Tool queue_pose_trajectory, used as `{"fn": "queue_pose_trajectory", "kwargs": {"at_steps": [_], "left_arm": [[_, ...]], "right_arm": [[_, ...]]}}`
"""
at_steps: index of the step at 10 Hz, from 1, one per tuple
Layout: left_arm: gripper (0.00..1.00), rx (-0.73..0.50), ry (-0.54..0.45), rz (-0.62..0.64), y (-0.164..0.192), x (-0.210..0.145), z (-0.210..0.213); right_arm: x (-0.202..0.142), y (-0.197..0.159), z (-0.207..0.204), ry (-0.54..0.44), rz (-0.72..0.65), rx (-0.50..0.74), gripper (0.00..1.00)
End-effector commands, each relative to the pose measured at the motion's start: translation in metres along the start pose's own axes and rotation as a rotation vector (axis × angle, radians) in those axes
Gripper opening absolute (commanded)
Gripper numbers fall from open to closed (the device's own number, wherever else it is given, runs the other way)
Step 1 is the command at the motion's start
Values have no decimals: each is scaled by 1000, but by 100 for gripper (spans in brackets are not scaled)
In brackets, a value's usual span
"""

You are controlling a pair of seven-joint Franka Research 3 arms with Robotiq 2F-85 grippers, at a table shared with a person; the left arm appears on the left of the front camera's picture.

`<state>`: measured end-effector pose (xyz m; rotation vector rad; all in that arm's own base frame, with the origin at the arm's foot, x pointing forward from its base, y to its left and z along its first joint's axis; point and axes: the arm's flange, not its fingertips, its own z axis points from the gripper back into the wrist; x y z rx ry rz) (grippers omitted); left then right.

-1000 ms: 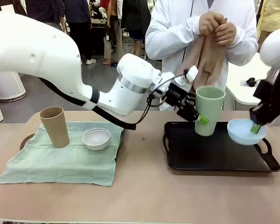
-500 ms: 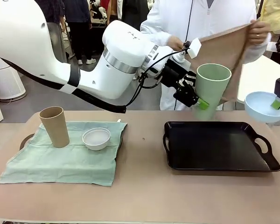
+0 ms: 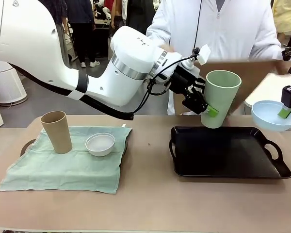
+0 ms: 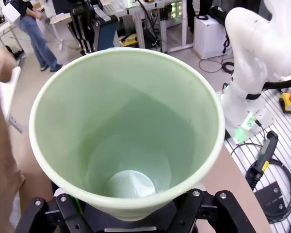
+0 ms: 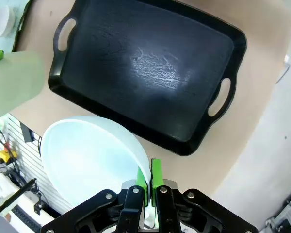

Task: Set up a tray with a mat and arrange the tableware.
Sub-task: Place the Picnic Bowl and Reusable plastic cup back onto the Handle tray in front of the human's position.

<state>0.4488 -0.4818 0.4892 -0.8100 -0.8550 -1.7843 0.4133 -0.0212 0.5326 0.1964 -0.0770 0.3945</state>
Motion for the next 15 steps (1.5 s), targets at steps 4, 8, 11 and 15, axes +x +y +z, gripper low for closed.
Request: {"fn": "queue_pose_trajectory", "kwargs": {"at_steps": [4,8,11,15], "left_arm": [[74,-1,-23,-8,1,3,4],[74,-1,-23,-8,1,3,4],[74,-1,-23,-8,1,3,4],[74,-1,-23,-8,1,3,4]], "right_arm": [[0,-1,1,-1,0,-8,0],[0,-1,1,-1,0,-8,0],[0,-1,1,-1,0,-8,0],[0,-1,1,-1,0,-8,0]]}}
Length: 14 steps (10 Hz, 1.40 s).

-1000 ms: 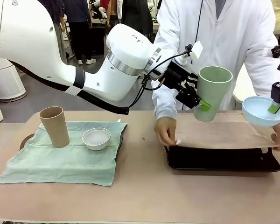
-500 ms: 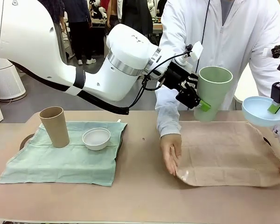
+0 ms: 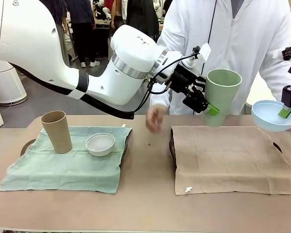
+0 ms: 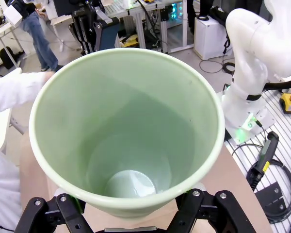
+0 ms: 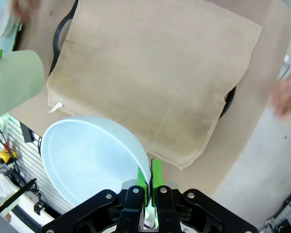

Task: Set up a tray with a mat and arrange the tableware.
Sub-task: Place the Picnic Bowl and Reusable plastic cup back onto the Handle tray in front of the human's position.

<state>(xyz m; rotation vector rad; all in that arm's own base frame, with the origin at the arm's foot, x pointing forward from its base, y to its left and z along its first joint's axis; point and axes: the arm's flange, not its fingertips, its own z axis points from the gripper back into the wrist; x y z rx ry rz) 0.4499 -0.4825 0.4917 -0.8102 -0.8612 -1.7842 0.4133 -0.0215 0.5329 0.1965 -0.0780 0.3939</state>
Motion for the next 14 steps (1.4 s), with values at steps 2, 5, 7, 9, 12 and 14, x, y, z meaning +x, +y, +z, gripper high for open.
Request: {"fn": "queue_pose_trajectory", "kwargs": {"at_steps": [2,5,7,9,12,14], "left_arm": [[74,-5,-20,-5,-1,1,3],[74,-5,-20,-5,-1,1,3],[74,-5,-20,-5,-1,1,3],[74,-5,-20,-5,-1,1,3],[74,-5,-20,-5,-1,1,3],[74,-5,-20,-5,-1,1,3]], "right_arm": [[1,-1,1,0,1,-7,0],[1,-1,1,0,1,-7,0],[1,-1,1,0,1,-7,0],[1,-1,1,0,1,-7,0],[1,-1,1,0,1,-7,0],[0,0,0,0,0,0,5]]}}
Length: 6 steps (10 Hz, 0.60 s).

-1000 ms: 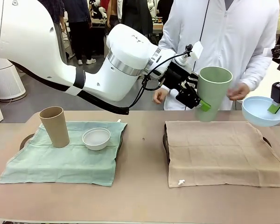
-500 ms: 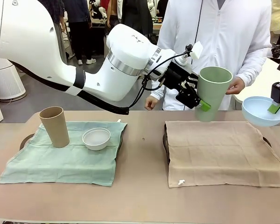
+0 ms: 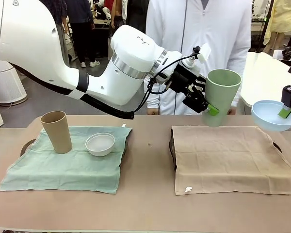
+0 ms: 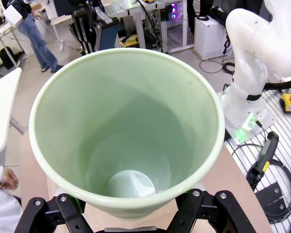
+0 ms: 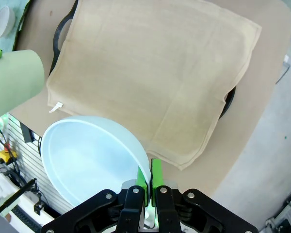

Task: Set up a tray with a mat and arrange the tableware.
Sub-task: Place the Picnic Bowl and Reusable plastic cup back onto the Handle tray in front of the human's position.

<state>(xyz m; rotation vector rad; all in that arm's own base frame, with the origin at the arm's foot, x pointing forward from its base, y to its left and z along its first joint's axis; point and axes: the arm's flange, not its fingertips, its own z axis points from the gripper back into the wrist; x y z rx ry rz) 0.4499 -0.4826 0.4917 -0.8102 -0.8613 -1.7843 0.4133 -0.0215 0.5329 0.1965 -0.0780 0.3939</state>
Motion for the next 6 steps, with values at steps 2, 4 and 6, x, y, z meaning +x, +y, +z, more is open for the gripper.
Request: {"fn": "queue_pose_trajectory", "kwargs": {"at_steps": [2,4,6], "left_arm": [[84,8,-44,-1,3,-22,-7],[84,-19,-89,26,4,-62,-28],[84,-74,-129,82,3,-100,-52]], "right_arm": [[19,-23,-37,-5,53,-7,5],[33,-45,-86,25,32,-55,5],[37,-52,-119,12,53,-93,5]]}}
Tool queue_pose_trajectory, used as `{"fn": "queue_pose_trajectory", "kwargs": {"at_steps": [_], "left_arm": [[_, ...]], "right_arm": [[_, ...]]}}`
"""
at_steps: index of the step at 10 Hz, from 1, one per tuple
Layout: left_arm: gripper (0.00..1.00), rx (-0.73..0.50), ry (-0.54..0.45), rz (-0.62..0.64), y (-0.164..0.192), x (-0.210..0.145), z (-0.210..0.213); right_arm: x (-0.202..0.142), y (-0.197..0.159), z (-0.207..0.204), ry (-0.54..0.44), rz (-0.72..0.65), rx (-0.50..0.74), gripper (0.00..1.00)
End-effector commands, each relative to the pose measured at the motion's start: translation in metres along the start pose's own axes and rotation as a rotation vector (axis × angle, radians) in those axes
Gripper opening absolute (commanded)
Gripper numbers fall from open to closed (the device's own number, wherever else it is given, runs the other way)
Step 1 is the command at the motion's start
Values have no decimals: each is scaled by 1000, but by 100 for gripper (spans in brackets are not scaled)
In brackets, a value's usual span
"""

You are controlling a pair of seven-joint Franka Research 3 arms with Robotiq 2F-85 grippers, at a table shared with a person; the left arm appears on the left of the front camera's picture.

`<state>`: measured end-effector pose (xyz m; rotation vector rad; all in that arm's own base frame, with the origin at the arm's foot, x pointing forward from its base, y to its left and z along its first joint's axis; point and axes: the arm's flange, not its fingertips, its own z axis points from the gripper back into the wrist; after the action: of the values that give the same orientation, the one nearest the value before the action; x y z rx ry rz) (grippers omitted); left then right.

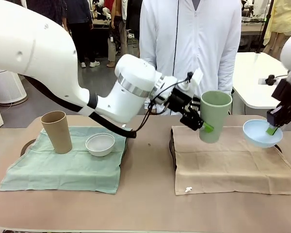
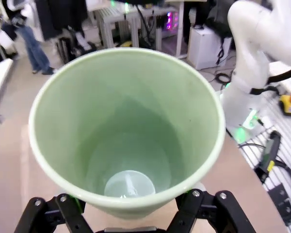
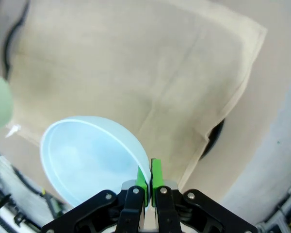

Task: Set up a tray with a mat and arrange the tableware.
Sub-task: Place the Picnic Bowl and Reusable plastic cup back onto the Handle tray in front of the human's position.

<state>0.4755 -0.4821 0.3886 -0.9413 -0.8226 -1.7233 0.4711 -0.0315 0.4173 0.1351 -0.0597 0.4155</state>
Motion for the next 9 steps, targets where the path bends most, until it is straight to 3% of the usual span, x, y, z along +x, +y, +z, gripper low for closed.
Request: {"fn": "queue_pose_trajectory", "kwargs": {"at_steps": [1,2,6,9], "left_arm": [[84,-80,-68,26,2,-14,-5],[84,0,0,0,0,0,0],[84,-34,-9,35,7,-36,-22],[84,37,32,-63,18,-38,-33]], "right_arm": [[-1,3,-5,-107,63,-36,5],[0,0,0,0,0,0,5],[11,-7,-27,-22,23,-14,5],[25,-8,-61,8,37,4,5]]}}
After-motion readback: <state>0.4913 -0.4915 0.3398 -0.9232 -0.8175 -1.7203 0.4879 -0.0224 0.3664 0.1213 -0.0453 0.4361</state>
